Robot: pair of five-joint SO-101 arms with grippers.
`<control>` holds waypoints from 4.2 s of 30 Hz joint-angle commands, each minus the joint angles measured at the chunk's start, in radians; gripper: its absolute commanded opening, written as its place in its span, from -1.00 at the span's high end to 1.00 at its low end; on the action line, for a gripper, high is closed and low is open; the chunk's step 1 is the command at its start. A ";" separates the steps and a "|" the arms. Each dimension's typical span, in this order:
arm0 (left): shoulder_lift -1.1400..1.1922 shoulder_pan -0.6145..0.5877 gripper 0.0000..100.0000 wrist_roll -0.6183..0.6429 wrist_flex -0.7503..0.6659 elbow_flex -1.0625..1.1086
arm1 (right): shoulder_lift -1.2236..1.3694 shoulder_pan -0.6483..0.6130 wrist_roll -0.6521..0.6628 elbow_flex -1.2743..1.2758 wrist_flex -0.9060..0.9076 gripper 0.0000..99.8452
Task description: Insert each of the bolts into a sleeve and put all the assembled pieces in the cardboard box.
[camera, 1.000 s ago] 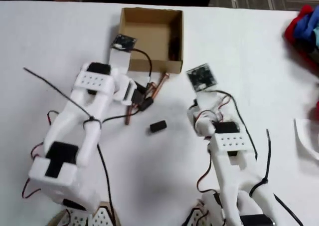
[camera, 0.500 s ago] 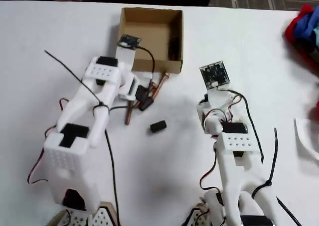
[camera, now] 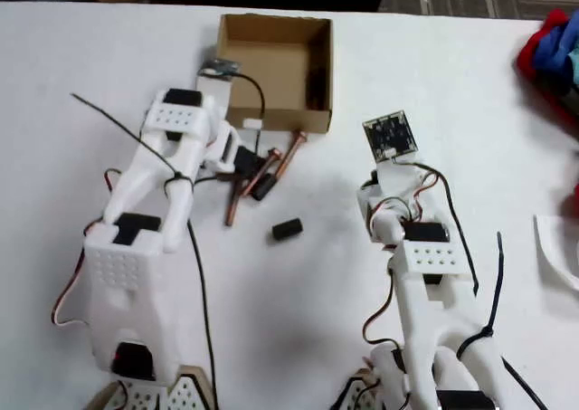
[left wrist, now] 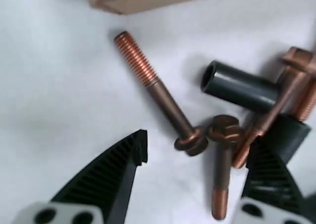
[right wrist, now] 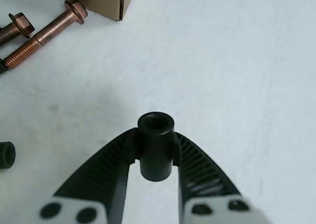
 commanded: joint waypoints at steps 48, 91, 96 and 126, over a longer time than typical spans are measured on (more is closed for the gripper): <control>0.127 0.091 0.87 -0.003 -0.003 -0.082 | -0.045 -0.013 -0.005 -0.008 -0.021 0.95; -0.586 0.098 0.95 -0.115 -0.186 0.699 | -0.045 -0.013 -0.005 -0.008 -0.021 0.95; -0.601 0.094 0.95 -0.123 -0.319 0.696 | -0.045 -0.013 -0.005 -0.006 -0.021 0.95; -1.312 0.144 0.95 -0.112 -1.128 1.366 | -0.053 -0.154 -0.014 0.196 -0.341 0.95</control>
